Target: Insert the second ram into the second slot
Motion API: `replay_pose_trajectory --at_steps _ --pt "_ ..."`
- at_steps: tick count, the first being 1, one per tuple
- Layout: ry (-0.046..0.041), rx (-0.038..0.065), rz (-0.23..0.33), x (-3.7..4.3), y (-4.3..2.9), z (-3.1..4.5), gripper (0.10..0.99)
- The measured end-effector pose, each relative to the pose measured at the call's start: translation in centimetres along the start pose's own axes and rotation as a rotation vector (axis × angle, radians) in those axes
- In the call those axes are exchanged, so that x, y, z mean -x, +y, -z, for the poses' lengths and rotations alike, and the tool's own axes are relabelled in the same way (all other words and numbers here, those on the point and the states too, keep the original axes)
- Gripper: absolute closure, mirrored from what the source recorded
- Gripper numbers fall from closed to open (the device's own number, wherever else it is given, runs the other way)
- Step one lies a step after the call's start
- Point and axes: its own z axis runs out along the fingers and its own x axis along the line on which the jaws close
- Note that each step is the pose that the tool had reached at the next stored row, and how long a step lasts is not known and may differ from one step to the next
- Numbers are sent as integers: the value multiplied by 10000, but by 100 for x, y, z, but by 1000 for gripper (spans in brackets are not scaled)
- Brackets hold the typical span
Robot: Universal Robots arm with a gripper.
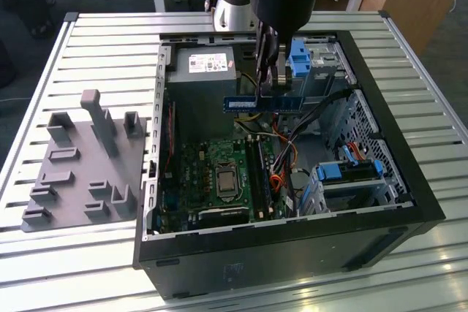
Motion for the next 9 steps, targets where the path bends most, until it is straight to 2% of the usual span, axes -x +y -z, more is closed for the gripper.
replay_pose_trajectory --at_steps 9 --pt "-13 -16 -972 0 0 -2 949"
